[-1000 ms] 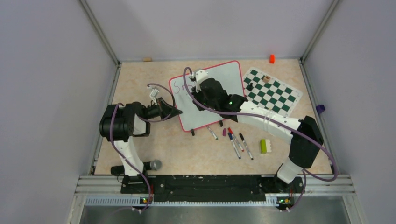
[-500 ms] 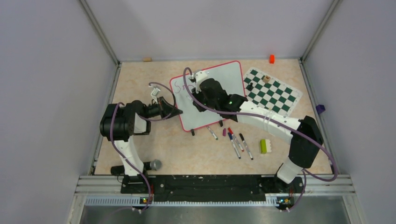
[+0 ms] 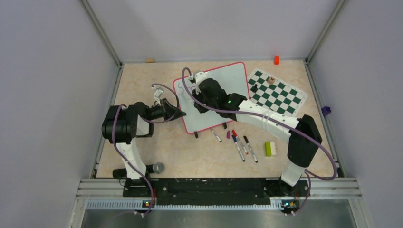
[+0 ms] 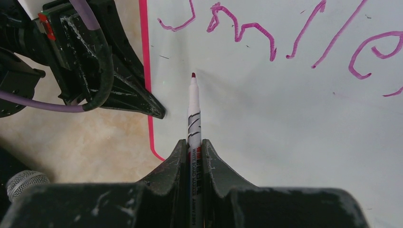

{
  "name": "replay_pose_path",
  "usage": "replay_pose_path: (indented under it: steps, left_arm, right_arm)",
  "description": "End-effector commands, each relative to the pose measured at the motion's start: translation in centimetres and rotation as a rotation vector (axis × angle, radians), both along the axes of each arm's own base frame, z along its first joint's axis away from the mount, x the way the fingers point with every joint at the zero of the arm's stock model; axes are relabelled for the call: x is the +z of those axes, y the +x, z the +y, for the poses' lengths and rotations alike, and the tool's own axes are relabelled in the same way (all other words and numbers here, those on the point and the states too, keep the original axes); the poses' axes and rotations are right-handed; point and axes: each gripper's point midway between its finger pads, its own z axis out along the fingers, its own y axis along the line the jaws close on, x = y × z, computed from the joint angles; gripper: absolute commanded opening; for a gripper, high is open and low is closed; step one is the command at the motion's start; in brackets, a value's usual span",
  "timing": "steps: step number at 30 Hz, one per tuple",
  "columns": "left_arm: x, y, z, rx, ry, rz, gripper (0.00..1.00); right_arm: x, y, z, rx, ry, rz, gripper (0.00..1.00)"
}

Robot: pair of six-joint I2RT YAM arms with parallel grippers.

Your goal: Write a sentence on the whiteboard

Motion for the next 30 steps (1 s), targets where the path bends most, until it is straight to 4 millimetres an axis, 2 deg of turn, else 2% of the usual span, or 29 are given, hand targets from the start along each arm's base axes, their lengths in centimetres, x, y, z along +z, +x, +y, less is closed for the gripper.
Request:
replay_pose_path:
  steps: [1, 15, 30]
  left_arm:
    - [0.5, -1.3, -0.6, -0.095, 0.027, -0.121, 0.0]
    - [0.4, -1.3, -0.7, -0.097, 0.026, -0.118, 0.0]
    - [0.4, -1.3, -0.6, -0.097, 0.026, -0.116, 0.0]
  right_arm:
    - [2.2, 0.3, 1.5, 0.008, 0.056, -0.025, 0.0]
    - [0.5, 0.8, 1.3, -0.016, 0.001, -0.005, 0.0]
    - [-1.6, -1.2, 0.3, 0.015, -0.016, 0.061, 0.0]
